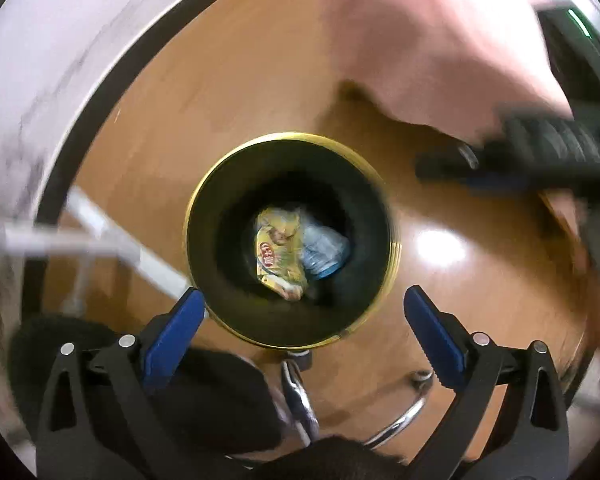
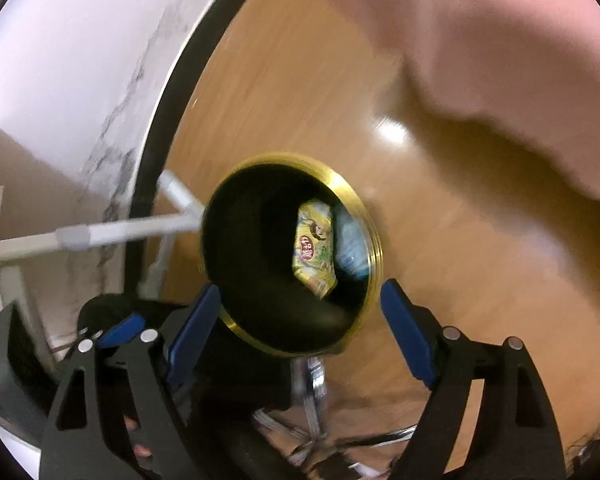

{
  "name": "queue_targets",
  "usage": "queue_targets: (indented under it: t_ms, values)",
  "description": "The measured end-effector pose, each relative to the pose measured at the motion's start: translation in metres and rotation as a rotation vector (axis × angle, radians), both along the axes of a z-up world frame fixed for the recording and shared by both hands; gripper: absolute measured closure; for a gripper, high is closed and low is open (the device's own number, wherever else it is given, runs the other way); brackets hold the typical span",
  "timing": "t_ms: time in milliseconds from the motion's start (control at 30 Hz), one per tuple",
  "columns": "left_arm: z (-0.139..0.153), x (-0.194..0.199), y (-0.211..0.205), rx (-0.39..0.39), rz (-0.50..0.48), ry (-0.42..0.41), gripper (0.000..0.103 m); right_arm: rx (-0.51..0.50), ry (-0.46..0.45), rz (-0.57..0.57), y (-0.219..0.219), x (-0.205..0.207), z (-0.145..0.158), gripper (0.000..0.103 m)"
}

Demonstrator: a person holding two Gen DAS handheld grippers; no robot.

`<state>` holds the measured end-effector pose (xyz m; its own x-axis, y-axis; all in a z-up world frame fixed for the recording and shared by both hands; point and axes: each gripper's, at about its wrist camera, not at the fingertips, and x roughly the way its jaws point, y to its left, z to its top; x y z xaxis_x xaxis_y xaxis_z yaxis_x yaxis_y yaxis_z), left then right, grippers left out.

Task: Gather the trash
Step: 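Carry both bags over the black bin and open both tools to drop them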

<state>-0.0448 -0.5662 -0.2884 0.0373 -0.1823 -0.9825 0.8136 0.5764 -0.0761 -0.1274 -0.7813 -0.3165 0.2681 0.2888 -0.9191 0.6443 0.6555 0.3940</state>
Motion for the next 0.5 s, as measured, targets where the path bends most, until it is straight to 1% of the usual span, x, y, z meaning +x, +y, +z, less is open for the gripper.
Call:
queue_targets:
  t_ms: [67,100,133,167,200,233,267,300,333,367,400,467,500]
  values:
    - [0.039,-0.028,-0.003,-0.088,-0.113,-0.052,0.006,-0.184,-0.032,0.002,-0.006,-0.012,0.042,0.023]
    - [0.063,-0.041,-0.003,-0.146,-0.155,-0.077,0.006,-0.306,-0.053,0.009,-0.007,-0.021,0.071,0.02]
    - [0.091,-0.054,0.001,-0.216,-0.19,-0.103,0.006,-0.395,-0.066,0.018,-0.007,-0.028,0.093,0.016]
    - [0.125,-0.065,0.008,-0.297,-0.216,-0.129,0.006,-0.486,-0.086,0.026,-0.007,-0.034,0.118,0.014]
    - [0.154,-0.072,0.015,-0.361,-0.229,-0.143,0.006,-0.581,-0.12,0.029,-0.003,-0.043,0.148,0.011]
    - [0.184,-0.077,0.026,-0.421,-0.238,-0.158,0.006,-0.648,-0.156,0.026,0.001,-0.049,0.173,0.007]
    - [0.214,-0.082,0.039,-0.464,-0.249,-0.206,0.006,-0.708,-0.196,0.018,0.007,-0.055,0.198,0.007]
    - [0.238,-0.085,0.049,-0.487,-0.258,-0.277,0.006,-0.767,-0.252,0.006,0.019,-0.06,0.225,0.007]
    - [0.259,-0.087,0.065,-0.498,-0.259,-0.363,0.006,-0.798,-0.292,0.001,0.027,-0.063,0.243,0.007]
    - [0.278,-0.084,0.084,-0.507,-0.231,-0.43,0.006,-0.825,-0.346,0.001,0.043,-0.061,0.264,0.007]
    - [0.291,-0.076,0.101,-0.52,-0.189,-0.452,0.006,-0.829,-0.382,0.01,0.057,-0.057,0.275,0.007]
    - [0.313,-0.048,0.149,-0.553,-0.048,-0.449,0.006,-0.818,-0.454,0.057,0.089,-0.043,0.292,0.007]
    - [0.32,-0.037,0.172,-0.55,0.026,-0.462,0.006,-0.806,-0.491,0.106,0.113,-0.029,0.299,0.007]
